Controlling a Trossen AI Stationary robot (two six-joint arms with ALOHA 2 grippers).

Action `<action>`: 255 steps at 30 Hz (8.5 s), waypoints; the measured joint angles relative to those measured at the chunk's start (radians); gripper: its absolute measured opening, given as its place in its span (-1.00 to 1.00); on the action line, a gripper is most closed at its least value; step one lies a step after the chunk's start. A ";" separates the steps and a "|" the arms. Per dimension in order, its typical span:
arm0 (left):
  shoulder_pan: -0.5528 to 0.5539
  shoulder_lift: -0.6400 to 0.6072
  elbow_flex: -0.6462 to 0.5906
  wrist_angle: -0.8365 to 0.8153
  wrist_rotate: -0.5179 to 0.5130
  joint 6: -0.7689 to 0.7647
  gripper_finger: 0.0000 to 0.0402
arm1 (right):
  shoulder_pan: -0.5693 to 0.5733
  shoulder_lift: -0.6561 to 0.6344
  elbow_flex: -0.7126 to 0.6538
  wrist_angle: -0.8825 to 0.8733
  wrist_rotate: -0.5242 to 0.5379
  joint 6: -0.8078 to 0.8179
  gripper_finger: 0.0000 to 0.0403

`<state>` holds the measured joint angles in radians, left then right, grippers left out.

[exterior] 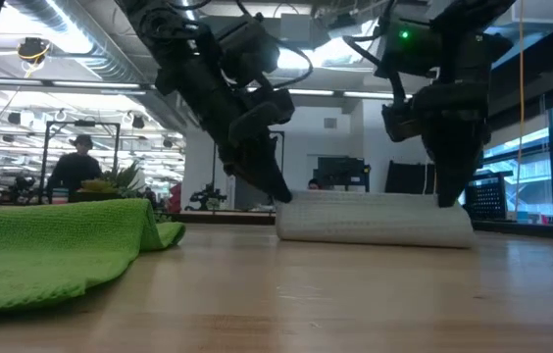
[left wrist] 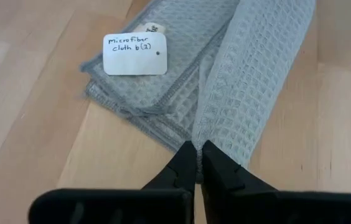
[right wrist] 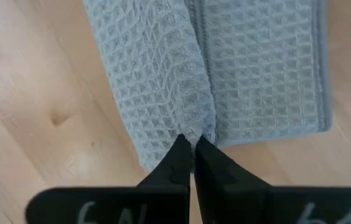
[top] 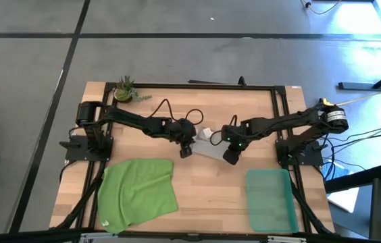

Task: Roll microfiber towels into tight, uniform cylinder then place into a basket
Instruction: Roll the gray microfiber towel

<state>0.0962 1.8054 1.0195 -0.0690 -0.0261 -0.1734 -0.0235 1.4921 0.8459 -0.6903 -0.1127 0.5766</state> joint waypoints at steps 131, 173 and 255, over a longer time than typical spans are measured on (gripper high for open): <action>-0.010 0.062 -0.003 0.187 -0.042 0.021 -0.61 | 0.151 -0.023 -0.316 0.527 0.123 -0.272 -0.92; -0.151 -0.105 -0.001 -0.028 -0.151 0.158 -0.61 | -0.288 -0.028 -0.318 0.769 -0.640 0.162 -0.92; -0.191 0.059 -0.001 -0.041 0.020 0.179 -0.61 | 0.024 -0.029 -0.317 0.846 -0.367 0.102 -0.92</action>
<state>-0.0952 1.8642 1.0183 -0.1100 -0.0066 0.0058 0.0006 1.4631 0.5285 0.1554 -0.4793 0.6783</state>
